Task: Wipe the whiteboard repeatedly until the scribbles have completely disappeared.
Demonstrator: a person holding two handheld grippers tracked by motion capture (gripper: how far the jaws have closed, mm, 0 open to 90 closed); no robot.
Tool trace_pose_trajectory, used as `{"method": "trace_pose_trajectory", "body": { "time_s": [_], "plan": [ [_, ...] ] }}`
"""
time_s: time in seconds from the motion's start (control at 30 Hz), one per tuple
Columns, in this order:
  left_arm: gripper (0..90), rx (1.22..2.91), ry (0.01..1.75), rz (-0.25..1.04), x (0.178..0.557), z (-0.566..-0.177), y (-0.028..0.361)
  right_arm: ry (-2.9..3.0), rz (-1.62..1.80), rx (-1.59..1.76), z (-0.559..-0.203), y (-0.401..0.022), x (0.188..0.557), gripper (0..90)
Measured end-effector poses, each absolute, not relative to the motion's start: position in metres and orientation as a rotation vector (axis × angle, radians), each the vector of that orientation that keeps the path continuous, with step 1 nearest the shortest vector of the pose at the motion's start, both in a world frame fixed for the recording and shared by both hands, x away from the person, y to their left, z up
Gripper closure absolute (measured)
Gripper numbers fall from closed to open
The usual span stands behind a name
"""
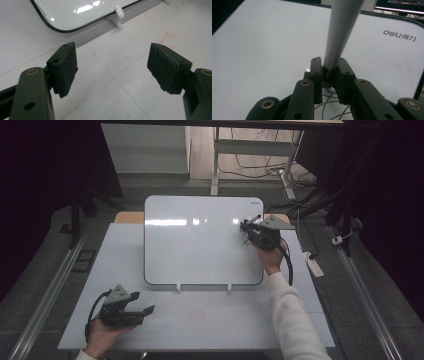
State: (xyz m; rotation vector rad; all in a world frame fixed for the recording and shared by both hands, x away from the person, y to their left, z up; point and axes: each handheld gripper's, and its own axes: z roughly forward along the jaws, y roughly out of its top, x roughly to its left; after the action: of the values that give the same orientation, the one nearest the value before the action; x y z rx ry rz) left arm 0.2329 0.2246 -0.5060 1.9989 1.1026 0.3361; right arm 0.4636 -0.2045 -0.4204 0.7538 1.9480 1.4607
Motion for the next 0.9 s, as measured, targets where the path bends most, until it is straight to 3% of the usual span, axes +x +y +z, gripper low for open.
{"method": "trace_pose_trajectory", "body": {
  "time_s": [0.13,0.17,0.53,0.6,0.73,0.9],
  "plan": [
    [24.8,1.998,1.098,0.342,0.231,-0.505,0.224,1.871,1.532,0.86,-0.419,-0.216,0.468,77.8],
    [24.8,1.994,1.1,0.343,0.232,-0.505,0.225,1.967,1.478,0.753,-0.424,-0.201,0.461,77.8],
    [24.9,1.997,1.103,0.339,0.233,-0.506,0.225,1.986,1.468,0.738,-0.428,-0.202,0.455,77.8],
    [24.9,2.002,1.1,0.339,0.232,-0.506,0.223,1.884,1.549,0.859,-0.424,-0.213,0.464,77.8],
    [24.9,2.002,1.098,0.342,0.232,-0.506,0.223,1.977,1.466,0.729,-0.428,-0.195,0.456,77.8],
    [24.9,2.005,1.098,0.34,0.232,-0.507,0.223,1.925,1.511,0.824,-0.426,-0.208,0.46,77.8]
  ]
}}
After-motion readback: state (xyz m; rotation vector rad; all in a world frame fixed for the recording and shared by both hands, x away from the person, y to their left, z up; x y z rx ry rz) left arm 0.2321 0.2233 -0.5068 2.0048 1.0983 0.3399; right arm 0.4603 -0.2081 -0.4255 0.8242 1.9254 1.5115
